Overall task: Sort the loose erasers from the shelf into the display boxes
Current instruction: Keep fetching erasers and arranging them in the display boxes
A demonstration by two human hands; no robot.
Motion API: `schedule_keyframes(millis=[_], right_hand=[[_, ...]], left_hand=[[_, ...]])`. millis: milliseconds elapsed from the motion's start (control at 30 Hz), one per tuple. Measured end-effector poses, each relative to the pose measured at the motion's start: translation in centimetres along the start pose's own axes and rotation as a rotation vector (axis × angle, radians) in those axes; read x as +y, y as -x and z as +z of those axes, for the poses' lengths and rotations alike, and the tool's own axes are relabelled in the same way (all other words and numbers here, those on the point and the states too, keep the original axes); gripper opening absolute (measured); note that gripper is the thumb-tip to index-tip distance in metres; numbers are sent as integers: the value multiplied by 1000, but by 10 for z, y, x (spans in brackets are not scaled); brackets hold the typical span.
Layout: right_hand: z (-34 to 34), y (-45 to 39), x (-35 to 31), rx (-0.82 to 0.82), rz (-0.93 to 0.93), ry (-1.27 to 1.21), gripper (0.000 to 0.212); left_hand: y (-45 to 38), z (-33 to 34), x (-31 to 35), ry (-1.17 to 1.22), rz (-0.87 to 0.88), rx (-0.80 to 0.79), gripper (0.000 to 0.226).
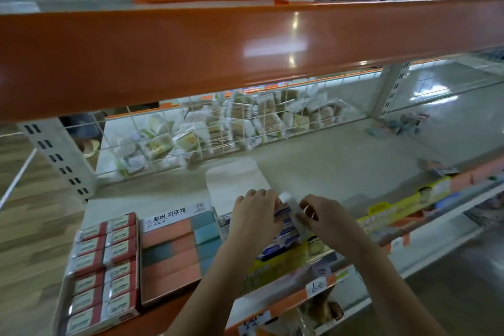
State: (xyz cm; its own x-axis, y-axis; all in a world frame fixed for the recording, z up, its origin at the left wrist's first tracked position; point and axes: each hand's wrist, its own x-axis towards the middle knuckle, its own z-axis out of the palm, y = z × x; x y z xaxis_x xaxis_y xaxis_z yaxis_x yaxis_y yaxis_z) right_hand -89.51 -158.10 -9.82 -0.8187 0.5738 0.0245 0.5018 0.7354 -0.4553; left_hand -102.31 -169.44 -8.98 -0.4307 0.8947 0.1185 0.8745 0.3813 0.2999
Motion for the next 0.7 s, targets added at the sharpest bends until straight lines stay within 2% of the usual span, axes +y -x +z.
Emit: schedule_keyframes(millis=[300,567,700], right_hand=[[-2,2,-1,-12,0,-67,22],[1,3,1,20,13,-70,21],[-12,5,10,78,21,-82,19]], left_hand=[[1,10,-3,-91,-28,34,30],[3,15,-9,-124,-63,60,21],[-8,3,7,-86,-5,157,22]])
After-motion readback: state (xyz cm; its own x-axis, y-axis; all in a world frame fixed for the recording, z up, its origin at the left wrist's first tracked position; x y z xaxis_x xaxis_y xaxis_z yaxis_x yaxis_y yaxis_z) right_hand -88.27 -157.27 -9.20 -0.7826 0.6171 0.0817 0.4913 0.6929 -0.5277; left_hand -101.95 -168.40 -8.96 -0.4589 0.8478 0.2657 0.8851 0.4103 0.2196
